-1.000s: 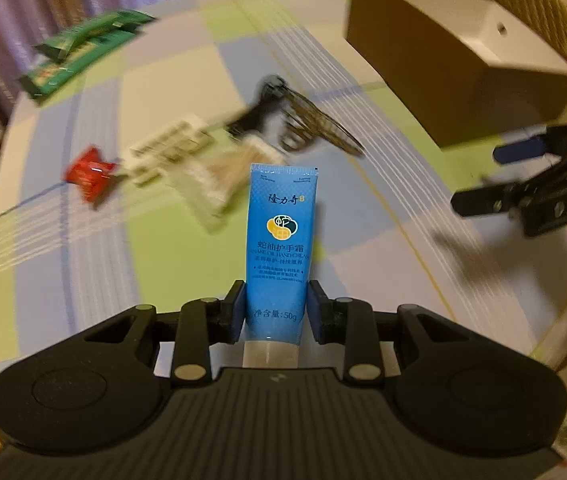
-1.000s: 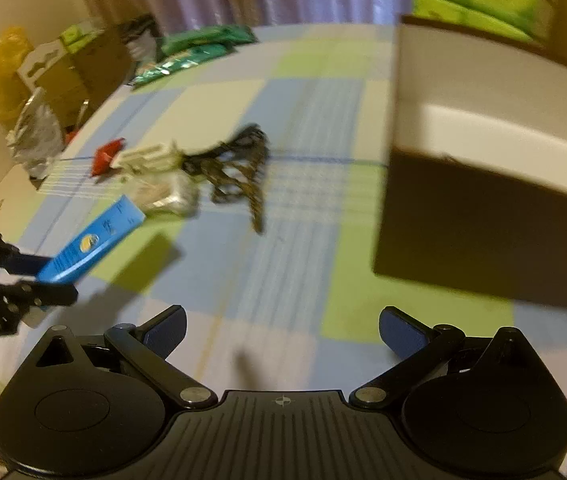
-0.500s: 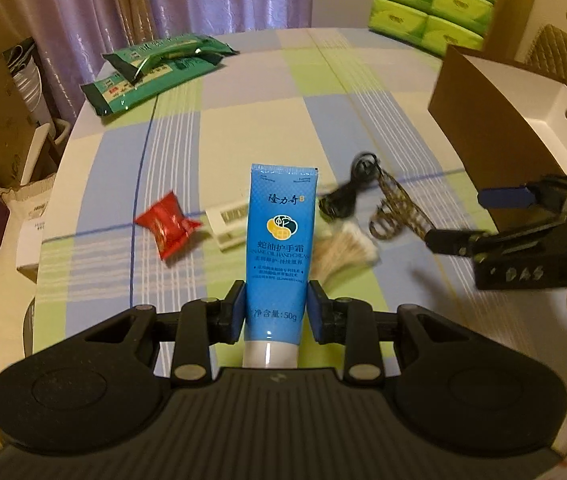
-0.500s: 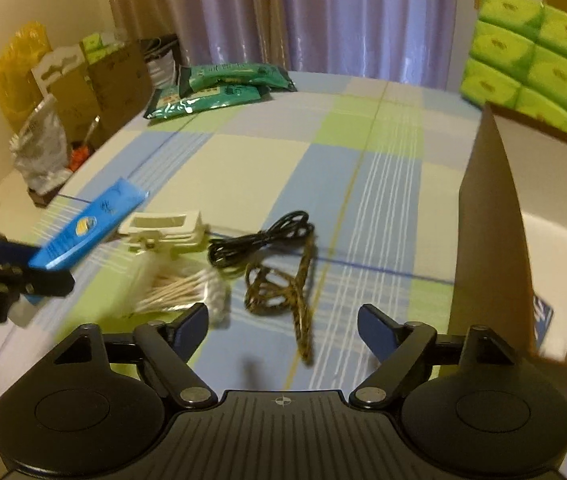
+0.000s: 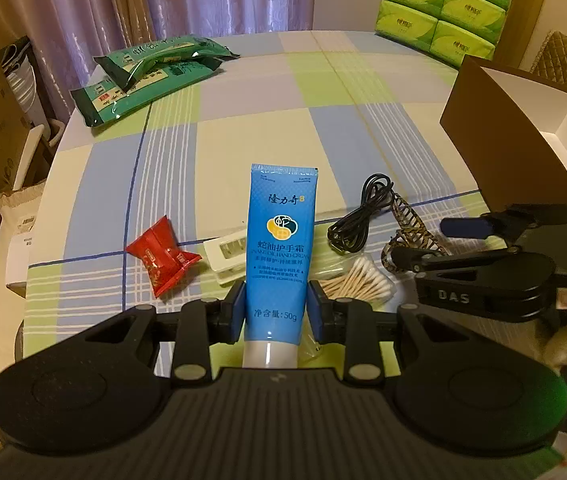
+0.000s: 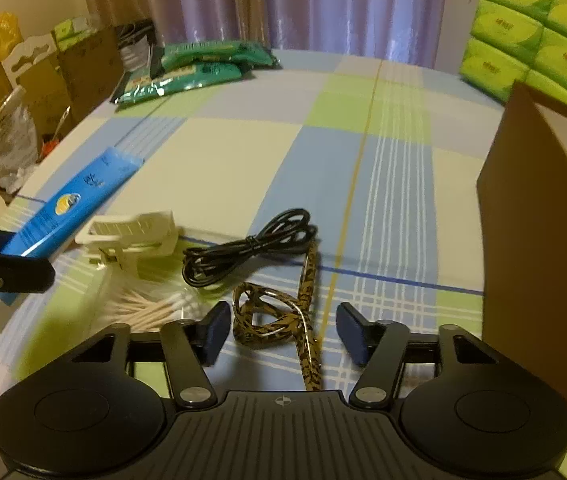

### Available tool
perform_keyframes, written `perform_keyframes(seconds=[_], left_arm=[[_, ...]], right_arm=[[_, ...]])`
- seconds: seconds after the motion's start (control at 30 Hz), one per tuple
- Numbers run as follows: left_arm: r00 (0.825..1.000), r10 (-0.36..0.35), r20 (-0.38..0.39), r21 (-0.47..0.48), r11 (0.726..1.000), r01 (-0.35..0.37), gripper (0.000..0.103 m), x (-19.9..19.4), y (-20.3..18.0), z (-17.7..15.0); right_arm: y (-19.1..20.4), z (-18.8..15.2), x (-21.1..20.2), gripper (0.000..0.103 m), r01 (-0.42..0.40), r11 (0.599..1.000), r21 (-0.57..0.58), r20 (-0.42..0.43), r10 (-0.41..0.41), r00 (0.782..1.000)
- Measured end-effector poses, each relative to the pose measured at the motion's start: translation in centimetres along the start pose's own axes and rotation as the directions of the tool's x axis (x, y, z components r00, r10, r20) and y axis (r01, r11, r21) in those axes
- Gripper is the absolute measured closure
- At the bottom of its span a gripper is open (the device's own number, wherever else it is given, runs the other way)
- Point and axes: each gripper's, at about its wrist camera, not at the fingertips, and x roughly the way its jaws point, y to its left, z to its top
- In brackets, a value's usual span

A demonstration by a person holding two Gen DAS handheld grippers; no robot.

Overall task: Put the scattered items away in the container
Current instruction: 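Lift the cream tube with left tool while right tool grasps leopard hair clip, then carry the cream tube and hair clip with both tools over the box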

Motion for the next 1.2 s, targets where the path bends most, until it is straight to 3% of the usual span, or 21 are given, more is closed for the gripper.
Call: perform_keyframes(seconds=[0.07, 0.27, 0.93, 1.1, 1.2], left_arm=[[1.000, 0.000, -0.003, -0.001, 1.000, 0.000, 0.076, 0.1, 0.0, 0.0], [1.000, -0.001, -0.011, 0.001, 1.000, 0.001, 0.076, 0.2, -0.2, -0.1], [0.997, -0.064, 0.050, 0.070, 0.996, 0.061, 0.076, -2.4, -5.7, 0.8], [0.994, -0.083, 0.065, 0.097, 0.992, 0.077, 0.076, -3.1, -8.1, 1.0], [0.994, -0.091, 0.063, 0.102, 0.991, 0.085, 0.076, -3.3, -9.2, 0.6]], right_arm=[[-0.2, -0.2, 0.4, 0.064, -0.017, 1.000, 0.004, -0.012, 0.018, 1.000], [0.1, -1.0, -0.8, 0.068, -0.030, 1.000, -0.003, 0.016, 0.030, 0.999], [-2.4, -3.5, -11.2, 0.069, -0.076, 0.996, 0.039, 0.130, 0.071, 0.989], [-4.0, -5.4, -12.8, 0.069, -0.062, 0.998, 0.029, 0.123, 0.058, 0.991], [-5.5, -7.7, -12.9, 0.069, -0.054, 0.998, 0.033, 0.071, 0.052, 0.996]])
